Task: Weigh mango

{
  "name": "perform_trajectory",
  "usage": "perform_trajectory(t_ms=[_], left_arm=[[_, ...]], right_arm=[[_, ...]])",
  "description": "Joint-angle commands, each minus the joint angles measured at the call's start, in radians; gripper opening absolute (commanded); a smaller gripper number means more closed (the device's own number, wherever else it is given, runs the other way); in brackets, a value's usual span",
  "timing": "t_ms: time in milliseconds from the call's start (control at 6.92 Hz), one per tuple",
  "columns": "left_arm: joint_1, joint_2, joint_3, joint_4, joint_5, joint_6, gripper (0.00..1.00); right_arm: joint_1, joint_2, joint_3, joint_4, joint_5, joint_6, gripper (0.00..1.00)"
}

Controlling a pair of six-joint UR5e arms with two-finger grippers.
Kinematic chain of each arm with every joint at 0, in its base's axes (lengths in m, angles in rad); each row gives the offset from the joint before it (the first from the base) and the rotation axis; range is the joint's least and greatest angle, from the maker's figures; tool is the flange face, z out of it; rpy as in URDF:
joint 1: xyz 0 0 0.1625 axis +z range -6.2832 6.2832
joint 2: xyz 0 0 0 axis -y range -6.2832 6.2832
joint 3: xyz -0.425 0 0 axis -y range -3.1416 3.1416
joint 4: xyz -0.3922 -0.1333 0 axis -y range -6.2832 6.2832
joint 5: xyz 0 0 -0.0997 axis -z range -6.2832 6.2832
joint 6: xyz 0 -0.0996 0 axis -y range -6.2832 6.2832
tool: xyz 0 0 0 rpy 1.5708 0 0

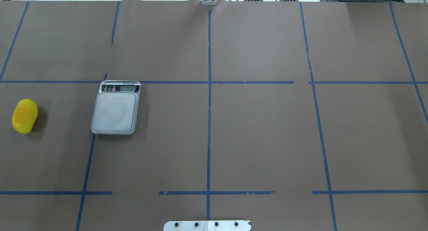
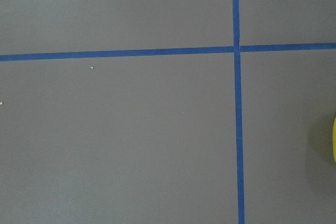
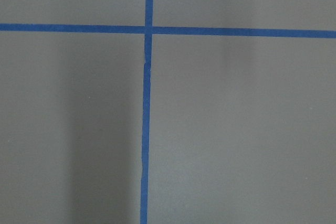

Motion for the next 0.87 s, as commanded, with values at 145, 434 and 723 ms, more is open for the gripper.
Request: perform_trajectory(t_ms=[145, 434, 723], left_arm=[[0.001, 0.003, -0.001, -0.004, 0.0, 0.003, 1.0], [0.001, 0.007, -0.01, -0.009, 0.007, 0.011, 1.0], [-0.001, 0.016, -0.015, -0.013, 0.004, 0.011, 1.0]], right_arm=[[0.0, 0.0, 0.0, 0.0, 0.0, 0.0, 1.0], [0.0, 0.0, 0.0, 0.0, 0.0, 0.0, 1.0], [0.0, 0.0, 0.0, 0.0, 0.0, 0.0, 1.0]])
